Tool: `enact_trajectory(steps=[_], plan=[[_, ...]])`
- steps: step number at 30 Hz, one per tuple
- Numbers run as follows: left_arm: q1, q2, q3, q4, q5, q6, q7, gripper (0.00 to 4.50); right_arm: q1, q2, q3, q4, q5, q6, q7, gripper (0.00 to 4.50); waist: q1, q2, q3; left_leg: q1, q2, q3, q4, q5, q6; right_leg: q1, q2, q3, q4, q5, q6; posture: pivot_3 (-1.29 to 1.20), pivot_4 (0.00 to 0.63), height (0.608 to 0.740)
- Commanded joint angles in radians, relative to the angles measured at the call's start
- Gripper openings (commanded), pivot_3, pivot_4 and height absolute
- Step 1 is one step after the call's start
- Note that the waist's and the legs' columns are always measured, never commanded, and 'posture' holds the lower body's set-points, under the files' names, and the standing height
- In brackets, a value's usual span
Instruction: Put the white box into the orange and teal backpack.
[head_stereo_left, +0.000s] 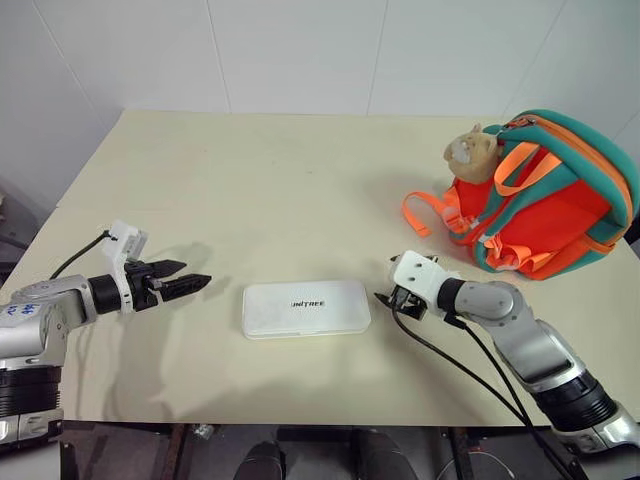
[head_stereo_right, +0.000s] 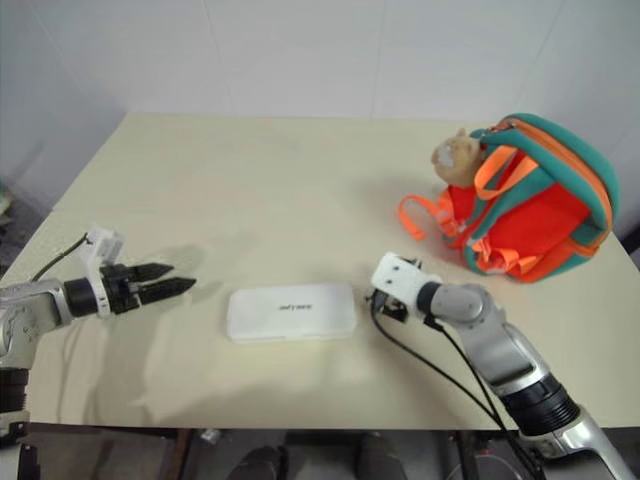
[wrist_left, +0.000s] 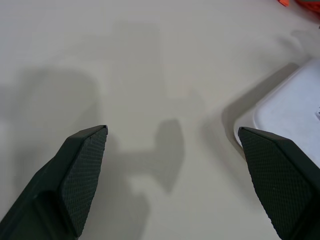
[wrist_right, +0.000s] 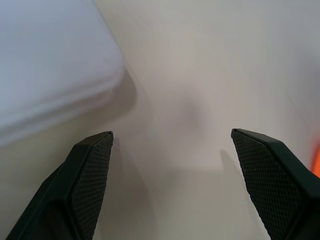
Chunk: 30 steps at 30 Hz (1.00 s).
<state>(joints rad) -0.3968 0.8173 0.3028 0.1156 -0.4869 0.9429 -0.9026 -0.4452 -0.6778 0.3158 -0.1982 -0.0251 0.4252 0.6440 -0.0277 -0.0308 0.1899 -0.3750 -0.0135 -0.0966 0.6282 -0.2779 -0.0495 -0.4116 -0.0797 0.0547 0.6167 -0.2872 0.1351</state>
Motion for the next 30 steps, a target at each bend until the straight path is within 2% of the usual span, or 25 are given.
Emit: enact_trajectory(steps=[1, 10, 25, 30], plan=[[0.004, -0.003, 0.047, -0.086, -0.115, 0.143, 0.003, 4.46, -0.023, 0.032, -0.002, -0.018, -0.01, -0.03, 0.022, 4.5, 0.0, 0.0, 0.0, 0.0, 0.0, 0.0, 0.0, 0.0, 0.0, 0.0, 0.0, 0.0, 0.0, 0.0, 0.0, 0.0, 0.15, 0.74], [-0.001, -0.025, -0.012, -0.056, -0.203, 0.318, -0.001, 4.46, -0.022, 0.05, -0.013, -0.013, -0.04, -0.036, 0.046, 4.5, -0.001, 0.0, 0.0, 0.0, 0.0, 0.0, 0.0, 0.0, 0.0, 0.0, 0.0, 0.0, 0.001, 0.0, 0.0, 0.0, 0.15, 0.74], [-0.057, -0.109, -0.098, 0.017, -0.249, 0.364, -0.019, 4.46, -0.006, 0.07, -0.012, -0.037, -0.052, -0.018, 0.044, 4.5, -0.001, 0.0, 0.0, 0.001, 0.0, 0.0, 0.0, 0.0, -0.001, 0.0, 0.0, 0.0, 0.0, 0.0, 0.0, 0.0, 0.15, 0.74], [-0.059, -0.116, -0.071, 0.032, -0.261, 0.364, -0.01, 4.46, -0.005, 0.078, -0.015, -0.041, -0.057, -0.014, 0.044, 4.5, 0.0, 0.0, 0.0, 0.001, 0.0, 0.0, 0.0, 0.0, -0.001, 0.0, 0.0, 0.001, 0.0, 0.0, 0.0, 0.0, 0.15, 0.74]])
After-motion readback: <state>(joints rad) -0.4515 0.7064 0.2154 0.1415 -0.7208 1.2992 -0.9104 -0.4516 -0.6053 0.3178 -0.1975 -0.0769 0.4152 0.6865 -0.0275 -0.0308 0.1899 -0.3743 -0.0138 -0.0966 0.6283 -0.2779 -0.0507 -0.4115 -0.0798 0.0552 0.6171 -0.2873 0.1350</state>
